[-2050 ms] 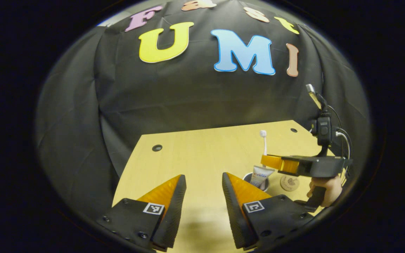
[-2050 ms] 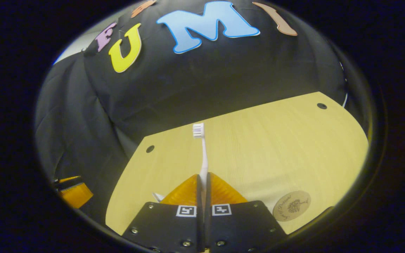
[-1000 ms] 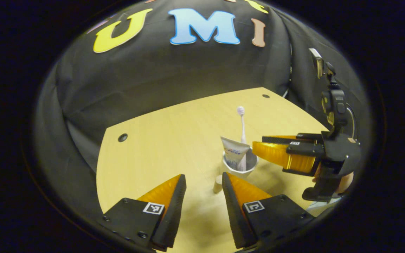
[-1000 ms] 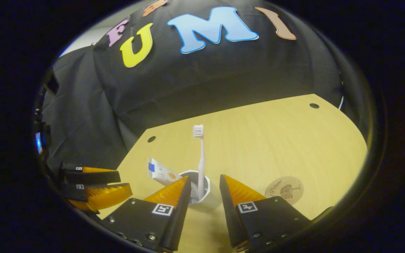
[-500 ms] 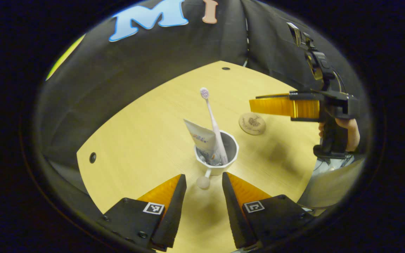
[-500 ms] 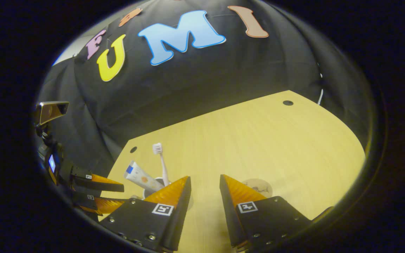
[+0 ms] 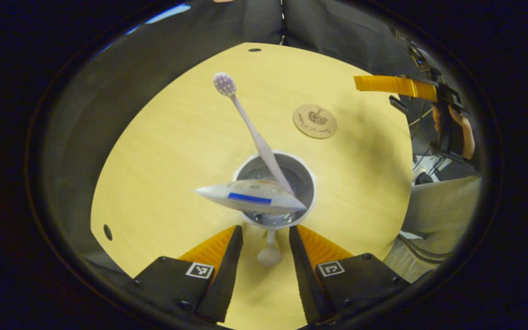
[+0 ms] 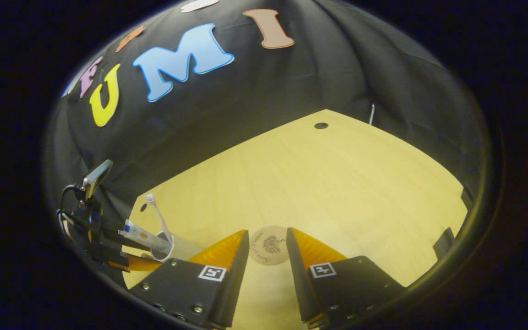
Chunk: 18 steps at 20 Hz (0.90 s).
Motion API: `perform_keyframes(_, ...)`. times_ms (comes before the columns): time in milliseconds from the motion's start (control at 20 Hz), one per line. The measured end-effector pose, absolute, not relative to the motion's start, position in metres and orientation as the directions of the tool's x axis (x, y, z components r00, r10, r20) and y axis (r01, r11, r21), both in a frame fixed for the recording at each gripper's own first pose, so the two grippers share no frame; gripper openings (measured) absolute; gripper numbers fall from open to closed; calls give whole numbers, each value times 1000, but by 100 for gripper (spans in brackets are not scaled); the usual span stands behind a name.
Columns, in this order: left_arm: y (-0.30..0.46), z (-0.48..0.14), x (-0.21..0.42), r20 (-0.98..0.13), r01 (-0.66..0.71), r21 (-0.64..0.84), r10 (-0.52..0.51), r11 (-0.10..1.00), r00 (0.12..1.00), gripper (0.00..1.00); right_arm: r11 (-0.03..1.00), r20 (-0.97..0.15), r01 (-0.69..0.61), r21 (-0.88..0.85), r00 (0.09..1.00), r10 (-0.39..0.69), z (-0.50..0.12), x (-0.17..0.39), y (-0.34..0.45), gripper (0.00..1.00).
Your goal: Put the toothbrush and toothpaste on the desktop into the cup, then pick up the cup and place it on the coaster on the desktop.
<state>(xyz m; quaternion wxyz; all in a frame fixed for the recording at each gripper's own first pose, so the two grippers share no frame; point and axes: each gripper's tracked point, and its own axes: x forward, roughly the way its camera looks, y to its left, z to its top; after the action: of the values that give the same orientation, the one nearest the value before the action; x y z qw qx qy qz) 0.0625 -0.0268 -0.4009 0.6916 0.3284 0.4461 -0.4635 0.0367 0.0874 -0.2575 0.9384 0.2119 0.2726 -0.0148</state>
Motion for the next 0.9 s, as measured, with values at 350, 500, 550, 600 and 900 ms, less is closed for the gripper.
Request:
perform_keyframes(350,-34,-424,50,-950,957,6,-297,290,96,59,888,-564,250,385,826,12,-271,15,44,52)
perform_keyframes(500,-28,-427,50,-953,959,19,-285,284,103,35,879,-582,274,389,813,5,-280,8,35,52)
perform_keyframes(550,-28,-423,50,-953,959,21,-285,282,104,32,877,-587,279,391,810,4,-282,6,33,52)
perform_keyframes(600,-31,-422,52,-950,959,25,-291,281,110,31,875,-590,283,393,807,4,-282,5,33,52)
perform_keyframes(900,-51,-413,48,-944,958,31,-307,283,122,27,866,-594,296,403,804,1,-283,6,29,52)
